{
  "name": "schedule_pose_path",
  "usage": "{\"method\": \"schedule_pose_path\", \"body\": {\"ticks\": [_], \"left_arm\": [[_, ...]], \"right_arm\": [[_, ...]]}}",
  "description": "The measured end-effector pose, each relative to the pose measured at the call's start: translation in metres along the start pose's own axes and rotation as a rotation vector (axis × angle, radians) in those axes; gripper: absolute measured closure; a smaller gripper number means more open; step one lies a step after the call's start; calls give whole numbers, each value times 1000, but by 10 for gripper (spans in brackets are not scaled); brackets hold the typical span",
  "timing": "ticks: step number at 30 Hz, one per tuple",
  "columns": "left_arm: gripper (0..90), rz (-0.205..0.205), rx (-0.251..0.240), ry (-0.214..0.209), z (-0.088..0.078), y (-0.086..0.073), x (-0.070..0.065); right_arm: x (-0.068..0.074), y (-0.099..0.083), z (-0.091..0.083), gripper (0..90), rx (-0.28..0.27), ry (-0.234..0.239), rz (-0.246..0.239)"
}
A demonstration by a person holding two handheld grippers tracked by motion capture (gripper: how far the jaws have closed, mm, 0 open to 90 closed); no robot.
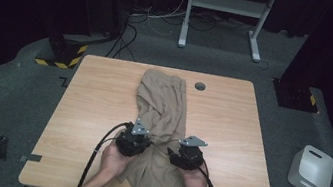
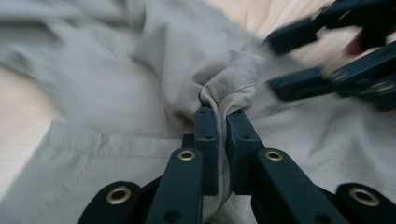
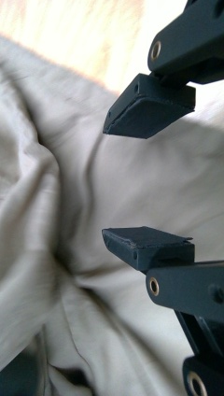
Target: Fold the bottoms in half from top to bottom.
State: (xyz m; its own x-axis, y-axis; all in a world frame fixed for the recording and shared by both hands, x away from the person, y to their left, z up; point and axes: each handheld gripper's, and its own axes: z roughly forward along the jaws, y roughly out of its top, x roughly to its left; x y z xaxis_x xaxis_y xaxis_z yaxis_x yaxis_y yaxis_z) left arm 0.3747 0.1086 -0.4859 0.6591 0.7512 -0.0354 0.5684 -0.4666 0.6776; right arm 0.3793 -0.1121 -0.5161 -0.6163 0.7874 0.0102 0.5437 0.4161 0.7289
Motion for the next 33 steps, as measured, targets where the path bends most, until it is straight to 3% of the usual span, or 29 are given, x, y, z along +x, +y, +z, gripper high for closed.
{"method": "schedule_pose_path", "body": {"ticks": [3, 4, 7, 9, 10, 13, 16, 17, 23, 25, 29, 33], "left_arm": [[850, 19, 52, 46, 19, 0, 5], [853, 10, 47, 60, 28, 4, 15], [855, 4, 37, 80, 34, 9, 24], [856, -14, 34, 91, 38, 14, 34], [856, -50, 25, 82, 41, 16, 45], [856, -66, 34, 82, 41, 19, 49], [857, -52, 27, 97, 32, 21, 44], [857, -40, 1, 92, 20, 24, 38], [857, -37, -49, 82, -7, 34, 22], [855, -3, -60, 76, -14, 39, 8], [852, -4, -56, 44, -11, 41, -3], [850, 5, -22, 12, 5, 40, -16]], "right_arm": [[-7, -3, 5, 454, 9, -27, -5], [-8, -3, 7, 454, 4, -28, -12], [-10, 0, 12, 454, -12, -37, -6], [-13, 10, 23, 454, -10, -46, 5], [-13, 13, 25, 453, -10, -50, 8], [-13, 17, 30, 453, -11, -61, 15], [-13, 17, 30, 452, -10, -61, 19], [-13, 17, 30, 452, -10, -61, 19], [-13, 18, 31, 445, -10, -65, 20], [-13, 18, 31, 444, -9, -66, 22], [-13, 18, 31, 443, -9, -65, 24], [-14, 18, 31, 439, -12, -67, 23]]}}
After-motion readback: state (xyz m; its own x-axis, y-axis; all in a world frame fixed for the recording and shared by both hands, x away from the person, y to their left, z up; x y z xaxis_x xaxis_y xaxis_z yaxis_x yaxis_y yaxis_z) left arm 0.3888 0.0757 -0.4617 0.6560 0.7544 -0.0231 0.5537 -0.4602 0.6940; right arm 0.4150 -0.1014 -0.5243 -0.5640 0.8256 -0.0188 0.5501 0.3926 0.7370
